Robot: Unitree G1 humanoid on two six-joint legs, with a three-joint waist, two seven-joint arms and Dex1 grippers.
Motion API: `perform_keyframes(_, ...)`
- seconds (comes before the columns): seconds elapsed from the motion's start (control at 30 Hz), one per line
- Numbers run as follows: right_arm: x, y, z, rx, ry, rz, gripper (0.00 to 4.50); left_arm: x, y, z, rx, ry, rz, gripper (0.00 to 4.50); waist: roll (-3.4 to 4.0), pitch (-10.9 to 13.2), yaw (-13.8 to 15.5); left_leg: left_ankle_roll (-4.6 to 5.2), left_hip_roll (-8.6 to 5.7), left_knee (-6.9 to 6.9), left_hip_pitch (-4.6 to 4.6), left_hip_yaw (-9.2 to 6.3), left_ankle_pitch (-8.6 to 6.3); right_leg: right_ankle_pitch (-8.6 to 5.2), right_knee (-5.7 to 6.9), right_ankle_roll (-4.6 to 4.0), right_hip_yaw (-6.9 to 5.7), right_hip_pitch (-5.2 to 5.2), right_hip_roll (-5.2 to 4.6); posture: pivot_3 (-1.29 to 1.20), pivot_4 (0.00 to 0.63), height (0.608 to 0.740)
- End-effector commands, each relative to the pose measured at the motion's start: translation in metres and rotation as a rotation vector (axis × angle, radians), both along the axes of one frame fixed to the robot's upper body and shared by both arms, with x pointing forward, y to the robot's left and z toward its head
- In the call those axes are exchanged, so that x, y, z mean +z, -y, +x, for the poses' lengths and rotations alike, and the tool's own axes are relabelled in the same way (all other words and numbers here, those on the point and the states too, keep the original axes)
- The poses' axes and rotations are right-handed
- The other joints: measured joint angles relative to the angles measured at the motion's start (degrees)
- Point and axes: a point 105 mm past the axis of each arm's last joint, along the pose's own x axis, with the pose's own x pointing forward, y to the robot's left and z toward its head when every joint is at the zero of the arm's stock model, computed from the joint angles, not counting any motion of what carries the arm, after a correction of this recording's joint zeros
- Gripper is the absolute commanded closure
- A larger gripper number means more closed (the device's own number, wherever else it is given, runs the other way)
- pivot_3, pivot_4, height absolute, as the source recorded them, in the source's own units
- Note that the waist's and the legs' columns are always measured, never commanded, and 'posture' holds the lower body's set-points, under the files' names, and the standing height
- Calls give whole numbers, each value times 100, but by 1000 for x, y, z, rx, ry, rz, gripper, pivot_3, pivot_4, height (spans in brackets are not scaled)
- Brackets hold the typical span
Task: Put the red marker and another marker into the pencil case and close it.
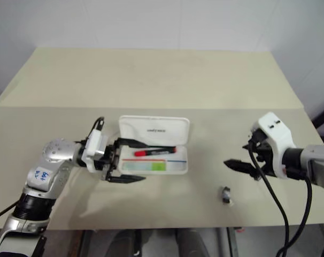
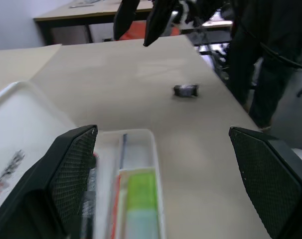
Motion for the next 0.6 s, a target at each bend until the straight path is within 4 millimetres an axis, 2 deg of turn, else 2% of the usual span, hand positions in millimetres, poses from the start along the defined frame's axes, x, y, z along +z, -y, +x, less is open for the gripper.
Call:
perform_keyframes(0.03, -4, -10, -10, -12, 38, 62, 20, 8, 5, 2, -38, 45, -13, 0, -2, -1, 1, 0, -1, 3, -1, -1, 0, 2, -3, 3, 1, 1, 0, 0, 150, 740)
perform_keyframes(0.17, -27, -12, -22, -112, -8, 76, 20, 7, 9, 2, -77, 44, -13, 0, -1, -2, -12, 6, -4, 3, -5, 1, 4, 14, -36, 20, 8, 16, -4, 0, 150, 740)
perform_keyframes(0.27, -26, -17, -32, -237, -65, 147, 20, 7, 9, 5, -83, 49, -7, 0, 5, -2, -15, 8, -11, 1, -17, 3, 3, 17, -45, 25, 13, 14, -12, 0, 150, 740)
perform_keyframes(0.37, -31, -16, -37, -377, -110, 161, 20, 9, 9, 8, -81, 57, -5, 0, -21, -14, -29, 19, -10, -1, -16, -5, 2, 14, -51, 25, 12, 20, -6, 0, 150, 740)
perform_keyframes(0.6, -45, -17, -43, -478, -154, 131, 20, 9, 6, 8, -73, 62, 1, 0, -21, -17, -9, 24, -6, 4, -13, -2, 6, 16, -57, 25, 19, 25, -7, 0, 150, 740)
